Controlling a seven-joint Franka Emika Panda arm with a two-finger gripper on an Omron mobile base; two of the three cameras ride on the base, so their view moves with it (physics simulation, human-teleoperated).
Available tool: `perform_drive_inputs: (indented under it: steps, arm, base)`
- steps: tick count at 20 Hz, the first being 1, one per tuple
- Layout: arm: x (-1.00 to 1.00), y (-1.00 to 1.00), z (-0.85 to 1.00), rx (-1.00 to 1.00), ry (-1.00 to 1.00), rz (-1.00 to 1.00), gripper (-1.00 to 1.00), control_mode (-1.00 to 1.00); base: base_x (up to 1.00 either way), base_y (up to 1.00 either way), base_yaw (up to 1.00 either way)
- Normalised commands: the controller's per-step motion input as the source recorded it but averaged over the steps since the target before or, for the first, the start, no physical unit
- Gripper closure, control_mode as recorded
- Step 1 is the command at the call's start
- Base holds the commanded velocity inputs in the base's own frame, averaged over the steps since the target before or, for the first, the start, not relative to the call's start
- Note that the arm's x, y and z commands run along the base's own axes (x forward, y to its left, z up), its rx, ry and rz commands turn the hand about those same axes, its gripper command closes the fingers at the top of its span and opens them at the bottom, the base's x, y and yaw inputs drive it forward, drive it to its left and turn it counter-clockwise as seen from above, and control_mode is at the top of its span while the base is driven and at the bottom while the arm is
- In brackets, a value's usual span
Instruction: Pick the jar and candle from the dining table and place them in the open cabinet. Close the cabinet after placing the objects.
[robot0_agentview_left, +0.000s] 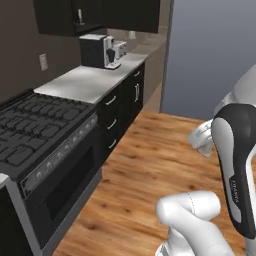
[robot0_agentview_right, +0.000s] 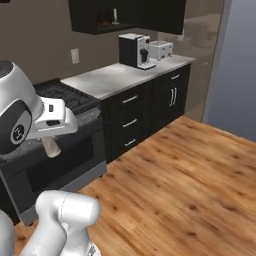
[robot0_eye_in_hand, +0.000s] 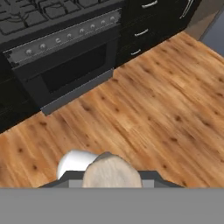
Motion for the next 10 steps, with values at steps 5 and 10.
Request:
perform_drive_inputs:
  steps: [5,10]
  arm:
    - [0.0,0.0,0.0,0.0,0.0,0.0,1.0,1.0]
    - [0.0,0.0,0.0,0.0,0.0,0.0,1.0,1.0]
  base:
    - [0.95,-0.77,0.46]
    - [0.81,-0.7,0.39]
